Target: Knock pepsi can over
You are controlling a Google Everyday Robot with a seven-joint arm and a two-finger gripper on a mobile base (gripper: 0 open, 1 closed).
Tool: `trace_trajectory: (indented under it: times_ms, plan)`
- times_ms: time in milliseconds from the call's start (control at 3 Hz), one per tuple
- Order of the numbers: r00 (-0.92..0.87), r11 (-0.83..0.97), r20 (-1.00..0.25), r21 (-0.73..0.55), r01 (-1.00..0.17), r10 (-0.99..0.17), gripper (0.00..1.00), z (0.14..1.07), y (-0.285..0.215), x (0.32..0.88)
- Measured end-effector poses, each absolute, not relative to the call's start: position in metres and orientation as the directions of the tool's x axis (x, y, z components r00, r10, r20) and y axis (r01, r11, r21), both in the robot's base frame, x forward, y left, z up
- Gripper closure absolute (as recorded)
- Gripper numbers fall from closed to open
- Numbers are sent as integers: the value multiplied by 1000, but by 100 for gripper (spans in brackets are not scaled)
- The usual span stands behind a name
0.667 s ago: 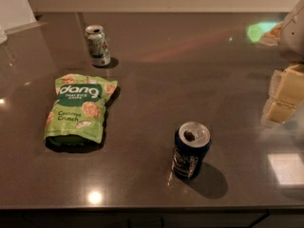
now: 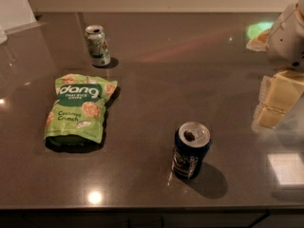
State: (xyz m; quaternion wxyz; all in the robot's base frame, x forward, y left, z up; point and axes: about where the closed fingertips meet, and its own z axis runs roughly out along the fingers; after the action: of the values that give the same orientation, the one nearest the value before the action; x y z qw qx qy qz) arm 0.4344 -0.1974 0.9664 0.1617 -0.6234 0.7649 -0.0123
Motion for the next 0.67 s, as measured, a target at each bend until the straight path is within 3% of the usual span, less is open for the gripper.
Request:
trace_trajectory:
  times_ms: [667]
  plan:
    - [-119, 166, -372, -98, -981, -920, 0, 930, -169, 424]
